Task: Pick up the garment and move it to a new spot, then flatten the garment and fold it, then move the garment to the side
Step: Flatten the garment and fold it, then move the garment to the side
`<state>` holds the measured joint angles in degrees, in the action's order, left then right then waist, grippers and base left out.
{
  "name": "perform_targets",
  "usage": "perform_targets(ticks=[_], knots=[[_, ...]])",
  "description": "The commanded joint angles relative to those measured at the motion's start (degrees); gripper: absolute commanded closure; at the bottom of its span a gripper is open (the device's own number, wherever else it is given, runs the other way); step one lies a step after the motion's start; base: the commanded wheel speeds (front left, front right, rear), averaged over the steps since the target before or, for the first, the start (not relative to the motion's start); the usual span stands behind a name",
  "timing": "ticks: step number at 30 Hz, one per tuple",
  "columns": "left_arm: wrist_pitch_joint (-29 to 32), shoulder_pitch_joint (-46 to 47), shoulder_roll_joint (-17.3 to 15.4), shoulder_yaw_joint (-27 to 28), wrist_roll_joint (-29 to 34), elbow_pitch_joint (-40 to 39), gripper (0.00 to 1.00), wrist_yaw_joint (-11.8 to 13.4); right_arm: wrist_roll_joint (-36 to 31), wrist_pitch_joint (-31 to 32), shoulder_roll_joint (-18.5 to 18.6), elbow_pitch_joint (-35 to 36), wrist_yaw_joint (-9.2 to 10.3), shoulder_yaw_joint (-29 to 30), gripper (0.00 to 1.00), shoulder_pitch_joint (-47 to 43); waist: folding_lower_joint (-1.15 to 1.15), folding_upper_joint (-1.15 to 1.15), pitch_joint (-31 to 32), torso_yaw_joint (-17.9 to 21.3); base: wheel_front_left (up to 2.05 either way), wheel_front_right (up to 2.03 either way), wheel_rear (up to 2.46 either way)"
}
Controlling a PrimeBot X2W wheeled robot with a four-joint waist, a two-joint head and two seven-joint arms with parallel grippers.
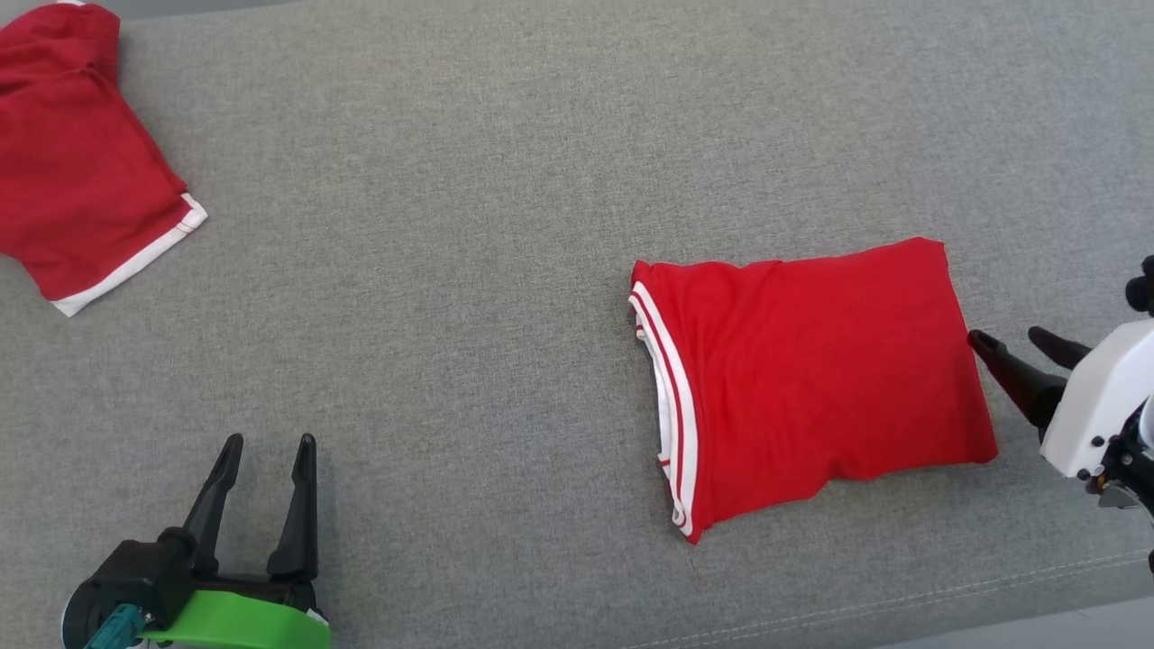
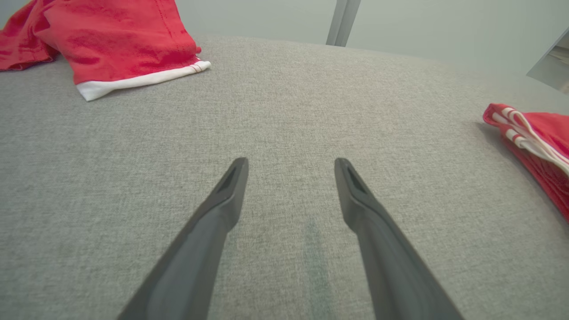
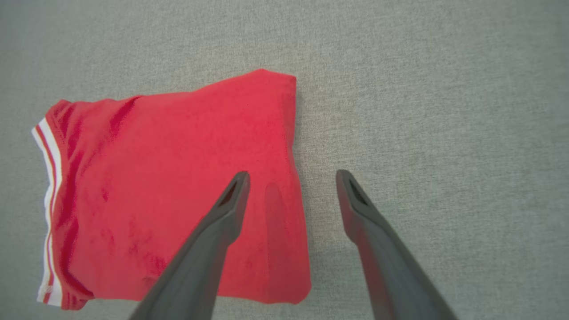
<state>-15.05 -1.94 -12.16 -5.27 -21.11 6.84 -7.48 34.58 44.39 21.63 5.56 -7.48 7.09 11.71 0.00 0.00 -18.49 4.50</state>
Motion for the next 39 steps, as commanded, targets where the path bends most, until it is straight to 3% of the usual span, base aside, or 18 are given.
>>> perform_targets(ticks=[1, 7, 8, 9, 10, 15, 27, 34, 39], knots=[[-0.14, 1.12, -0.19, -0.08, 0.19, 0.03, 0.0, -0.02, -0.74, 0.3, -0.63, -0.91, -0.02, -0.32, 0.0, -0.11, 0.0, 0.0, -0.94, -0.22, 0.0, 0.0, 0.0], [-0.13, 2.57, -0.87, -0.67, 0.07, 0.18, 0.0, -0.02, -4.08, -0.38, -2.59, -6.91, -0.02, -3.76, 0.0, 3.1, 0.0, 0.0, -1.84, -0.73, 0.0, 0.0, 0.0], [-0.14, 2.74, -0.87, -0.58, 0.22, 0.13, 0.0, -0.02, -4.19, -0.94, -3.09, -8.13, -0.01, -4.74, 0.05, 3.89, 0.0, 0.0, -1.93, -0.65, 0.0, 0.0, 0.0], [-0.14, 2.96, -0.84, -0.68, 0.38, -0.02, 0.0, -0.02, -3.94, -1.61, -3.87, -9.53, -0.02, -5.27, 0.74, 4.76, 0.0, 0.0, -2.02, -0.54, 0.0, 0.0, 0.0], [-0.13, 3.03, -0.86, -0.82, 0.59, -0.17, 0.0, -0.02, -3.03, -1.84, -4.38, -10.56, -0.02, -6.33, 1.0, 5.48, 0.0, 0.0, -2.07, -0.32, 0.0, 0.0, 0.0], [-0.13, 1.97, -1.48, 0.55, 1.24, -1.54, 0.0, 0.07, 1.71, -3.74, -4.38, -11.68, -0.02, -9.9, 1.0, 8.17, 0.0, 0.0, -2.86, 3.73, 0.0, 0.0, 0.0], [2.72, 3.59, -5.34, -0.2, 3.11, -6.89, 0.0, 0.46, 5.45, -13.24, -3.83, -20.1, 0.0, -9.88, 1.0, 8.68, 0.0, 0.0, -5.53, 19.9, 0.0, 0.0, 0.0], [4.77, 5.25, -5.88, -1.94, 3.45, -8.68, 0.0, 0.39, 5.54, -19.19, -2.92, -24.19, 0.0, -11.81, 1.0, 13.01, 0.0, 0.0, -7.45, 21.19, 0.0, 0.0, 0.0], [5.98, 7.09, -6.26, -2.83, 3.98, -9.99, 0.0, 0.79, 3.64, -22.81, 0.87, -26.93, 0.0, -14.42, 1.0, 20.68, 0.0, 0.0, -10.4, 19.16, 0.0, 0.0, 0.0]])
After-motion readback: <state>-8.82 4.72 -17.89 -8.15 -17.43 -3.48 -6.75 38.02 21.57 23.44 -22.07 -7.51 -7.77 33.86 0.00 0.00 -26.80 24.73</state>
